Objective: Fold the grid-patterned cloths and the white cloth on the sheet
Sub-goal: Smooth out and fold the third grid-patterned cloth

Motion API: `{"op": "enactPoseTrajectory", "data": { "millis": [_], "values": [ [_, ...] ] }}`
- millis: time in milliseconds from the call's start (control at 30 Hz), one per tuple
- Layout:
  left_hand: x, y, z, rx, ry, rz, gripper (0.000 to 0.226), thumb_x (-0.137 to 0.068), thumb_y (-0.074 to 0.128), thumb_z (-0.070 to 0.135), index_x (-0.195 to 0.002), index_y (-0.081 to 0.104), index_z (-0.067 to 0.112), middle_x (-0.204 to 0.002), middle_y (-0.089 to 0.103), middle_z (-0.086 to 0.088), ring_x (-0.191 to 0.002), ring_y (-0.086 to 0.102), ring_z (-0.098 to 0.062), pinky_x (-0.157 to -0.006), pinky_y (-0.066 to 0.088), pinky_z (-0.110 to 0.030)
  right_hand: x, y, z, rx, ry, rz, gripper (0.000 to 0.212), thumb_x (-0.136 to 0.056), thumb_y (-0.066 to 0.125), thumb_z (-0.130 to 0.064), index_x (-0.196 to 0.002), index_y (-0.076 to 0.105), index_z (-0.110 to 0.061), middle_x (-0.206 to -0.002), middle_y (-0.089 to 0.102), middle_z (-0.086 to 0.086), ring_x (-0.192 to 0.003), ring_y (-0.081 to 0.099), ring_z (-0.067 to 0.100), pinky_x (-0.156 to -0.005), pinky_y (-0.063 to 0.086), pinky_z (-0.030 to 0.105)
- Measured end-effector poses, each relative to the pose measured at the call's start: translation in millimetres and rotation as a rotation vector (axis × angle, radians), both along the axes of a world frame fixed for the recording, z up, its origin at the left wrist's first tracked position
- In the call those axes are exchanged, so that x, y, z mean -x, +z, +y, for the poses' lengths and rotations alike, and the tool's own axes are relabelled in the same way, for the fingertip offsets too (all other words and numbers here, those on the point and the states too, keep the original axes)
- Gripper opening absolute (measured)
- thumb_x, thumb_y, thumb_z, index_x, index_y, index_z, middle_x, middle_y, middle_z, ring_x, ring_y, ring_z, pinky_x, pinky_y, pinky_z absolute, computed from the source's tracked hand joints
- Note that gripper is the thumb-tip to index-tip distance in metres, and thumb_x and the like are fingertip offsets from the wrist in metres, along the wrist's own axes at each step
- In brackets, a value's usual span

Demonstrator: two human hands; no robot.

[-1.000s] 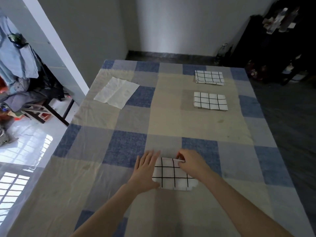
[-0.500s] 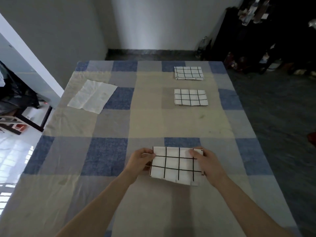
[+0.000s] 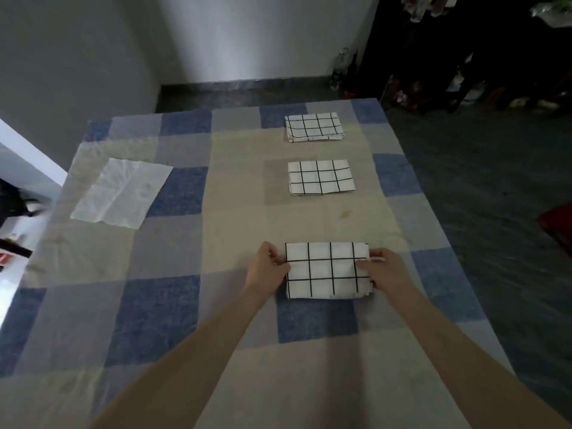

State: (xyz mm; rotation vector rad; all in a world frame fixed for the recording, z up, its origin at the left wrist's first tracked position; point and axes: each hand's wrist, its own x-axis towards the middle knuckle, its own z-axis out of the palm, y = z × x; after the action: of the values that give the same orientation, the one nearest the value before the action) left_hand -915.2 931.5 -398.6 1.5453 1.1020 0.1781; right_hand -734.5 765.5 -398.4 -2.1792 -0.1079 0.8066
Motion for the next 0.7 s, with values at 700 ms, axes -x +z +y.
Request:
{"op": "enactPoseTrajectory", "data": {
  "millis": [700],
  "values": [
    [-49,-32,1,-0.615,-0.448,0.176,0.022,-0.090,0.059,0.027,-0.111,0.063,0.034,-0.111,0.042,0.013,-0.108,0.040,-0.013,-0.094,0.019,-0.024,-38,-18,15,0.045,0.130,-0.401,0.044,-0.089,0.059,-0.008,-0.130,0.044,-0.014,-0.103,0.057,0.006,-0.090,0.059,0.026,-0.076,0.053,0.043]
  ]
}}
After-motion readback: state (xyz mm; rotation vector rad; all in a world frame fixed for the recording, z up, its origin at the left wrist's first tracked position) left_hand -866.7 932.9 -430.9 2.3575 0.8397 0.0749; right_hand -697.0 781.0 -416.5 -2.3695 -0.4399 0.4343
